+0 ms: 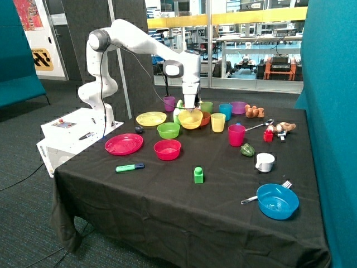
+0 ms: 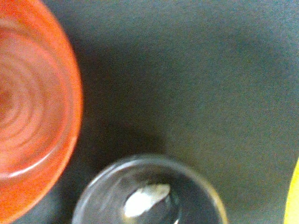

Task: Place the bowls on the appropriate plate

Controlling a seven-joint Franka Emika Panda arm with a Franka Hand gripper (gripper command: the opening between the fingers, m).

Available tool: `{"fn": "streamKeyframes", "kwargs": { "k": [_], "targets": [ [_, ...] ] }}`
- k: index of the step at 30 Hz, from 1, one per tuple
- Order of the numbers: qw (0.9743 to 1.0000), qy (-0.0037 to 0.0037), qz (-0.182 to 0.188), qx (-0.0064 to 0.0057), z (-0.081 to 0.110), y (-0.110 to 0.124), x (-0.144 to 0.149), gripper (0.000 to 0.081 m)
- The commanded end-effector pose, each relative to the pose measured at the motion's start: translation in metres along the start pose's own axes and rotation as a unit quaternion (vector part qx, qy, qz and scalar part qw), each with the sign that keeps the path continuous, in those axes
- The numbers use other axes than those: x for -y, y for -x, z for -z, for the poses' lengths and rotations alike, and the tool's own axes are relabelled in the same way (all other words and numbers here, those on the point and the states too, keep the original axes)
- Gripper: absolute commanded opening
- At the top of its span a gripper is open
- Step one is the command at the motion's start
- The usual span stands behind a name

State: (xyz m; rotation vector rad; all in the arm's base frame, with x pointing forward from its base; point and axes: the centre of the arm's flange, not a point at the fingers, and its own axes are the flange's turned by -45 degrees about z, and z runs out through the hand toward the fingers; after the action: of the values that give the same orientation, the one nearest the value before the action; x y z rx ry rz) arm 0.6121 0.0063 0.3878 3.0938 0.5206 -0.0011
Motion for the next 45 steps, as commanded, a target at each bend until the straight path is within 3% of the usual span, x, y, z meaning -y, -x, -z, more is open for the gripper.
{"fn": "streamKeyframes", "kwargs": {
  "k": [1, 14, 24, 42, 45],
  "targets": [
    [0.9996, -0.00205, 0.027, -0.0008, 0.028, 0.022, 0.022, 0.0],
    [0.9968, -0.00201, 0.08, -0.0009, 0.052, 0.047, 0.061, 0.0],
    [0.9951, -0.00199, 0.099, -0.0009, 0.059, 0.064, 0.088, 0.0],
    [0.9982, -0.00203, 0.061, -0.0008, 0.067, 0.116, 0.11, 0.0],
    [0.9993, -0.00205, 0.038, -0.0008, 0.064, 0.129, 0.115, 0.0]
  ]
}}
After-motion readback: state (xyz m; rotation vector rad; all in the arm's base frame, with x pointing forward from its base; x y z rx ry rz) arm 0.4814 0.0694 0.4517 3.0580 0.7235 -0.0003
